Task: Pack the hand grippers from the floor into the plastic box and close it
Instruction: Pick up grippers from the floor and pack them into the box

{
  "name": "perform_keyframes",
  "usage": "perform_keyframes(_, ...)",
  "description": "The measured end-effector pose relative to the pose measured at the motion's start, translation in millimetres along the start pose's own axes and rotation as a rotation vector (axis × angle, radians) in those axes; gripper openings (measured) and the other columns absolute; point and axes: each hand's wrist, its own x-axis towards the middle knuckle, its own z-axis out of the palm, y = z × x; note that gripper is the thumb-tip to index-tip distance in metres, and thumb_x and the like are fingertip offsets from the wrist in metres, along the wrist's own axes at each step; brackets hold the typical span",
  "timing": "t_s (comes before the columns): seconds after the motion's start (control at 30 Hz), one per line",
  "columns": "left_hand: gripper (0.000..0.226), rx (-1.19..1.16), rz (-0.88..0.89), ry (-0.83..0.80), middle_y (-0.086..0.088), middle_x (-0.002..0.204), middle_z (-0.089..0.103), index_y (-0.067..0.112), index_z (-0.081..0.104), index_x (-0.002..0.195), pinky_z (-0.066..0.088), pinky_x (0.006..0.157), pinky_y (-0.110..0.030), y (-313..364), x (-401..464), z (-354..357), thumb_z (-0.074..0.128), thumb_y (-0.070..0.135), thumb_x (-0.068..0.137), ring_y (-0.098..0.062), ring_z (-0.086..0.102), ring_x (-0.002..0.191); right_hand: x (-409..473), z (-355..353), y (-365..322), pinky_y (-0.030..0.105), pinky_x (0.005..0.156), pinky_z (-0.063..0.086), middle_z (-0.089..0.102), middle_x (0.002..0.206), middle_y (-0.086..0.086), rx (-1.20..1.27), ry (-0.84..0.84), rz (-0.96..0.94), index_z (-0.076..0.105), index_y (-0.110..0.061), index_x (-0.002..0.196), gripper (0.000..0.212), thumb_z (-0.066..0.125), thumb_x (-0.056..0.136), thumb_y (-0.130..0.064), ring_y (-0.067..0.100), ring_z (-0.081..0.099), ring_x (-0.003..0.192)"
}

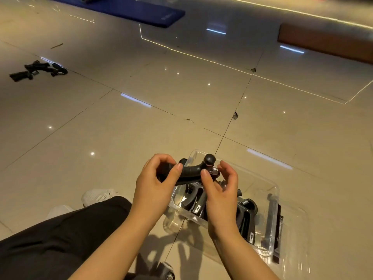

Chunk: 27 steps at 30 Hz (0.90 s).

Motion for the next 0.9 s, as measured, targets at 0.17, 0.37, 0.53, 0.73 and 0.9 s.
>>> perform_keyframes(0.17, 0.010, -0.011, 0.099, 0.024, 0.005, 0.092, 0.058, 0.026, 0.063, 0.086, 0.043, 0.073, -0.007, 8, -19, 7, 0.068, 0.019, 0.081, 0.001, 0.056, 0.086, -3, 13, 1, 0.049, 0.095, 0.048, 0.054, 0.121, -0.001, 0.054, 0.059, -0.023, 0.062, -0.044, 0.089, 0.035, 0.075, 0.060, -0.058, 0.019, 0.059, 0.110)
perform_keyframes(0.37, 0.014, -0.040, 0.166, -0.051, 0.004, 0.097, 0.058, 0.026, 0.067, 0.093, 0.040, 0.077, -0.006, 9, -26, 8, 0.068, 0.017, 0.082, 0.001, 0.055, 0.094, 7, 17, -11, 0.048, 0.095, 0.050, 0.065, 0.088, -0.012, 0.376, 0.145, 0.045, 0.050, -0.015, 0.111, 0.035, 0.069, 0.082, -0.012, 0.014, 0.064, 0.094)
perform_keyframes(0.53, 0.012, -0.087, 0.163, -0.071, 0.010, 0.093, 0.058, 0.029, 0.066, 0.092, 0.041, 0.077, -0.008, 2, -29, 20, 0.062, 0.028, 0.080, -0.003, 0.057, 0.094, 9, -2, -7, 0.040, 0.086, 0.051, 0.070, 0.077, -0.017, 0.289, 0.000, 0.078, 0.053, -0.013, 0.114, 0.036, 0.067, 0.082, -0.017, 0.004, 0.067, 0.074)
perform_keyframes(0.73, 0.015, -0.010, 0.077, -0.212, 0.018, 0.092, 0.059, 0.037, 0.064, 0.093, 0.040, 0.077, -0.008, -15, -22, 31, 0.066, 0.026, 0.084, 0.002, 0.055, 0.092, 23, -20, 11, 0.041, 0.078, 0.055, 0.066, 0.099, 0.002, 0.280, -0.086, 0.315, 0.063, -0.026, 0.113, 0.037, 0.070, 0.080, -0.010, 0.029, 0.066, 0.092)
perform_keyframes(0.9, 0.075, 0.740, 0.177, -0.671, 0.020, 0.139, 0.030, 0.045, 0.024, 0.141, 0.031, 0.104, -0.024, -47, -16, 29, 0.039, 0.075, 0.074, -0.003, 0.023, 0.131, 60, -80, 37, 0.030, 0.080, 0.047, 0.041, 0.136, -0.001, -0.479, -0.014, 0.099, 0.059, -0.037, 0.108, 0.040, 0.073, 0.076, -0.018, 0.017, 0.051, 0.108)
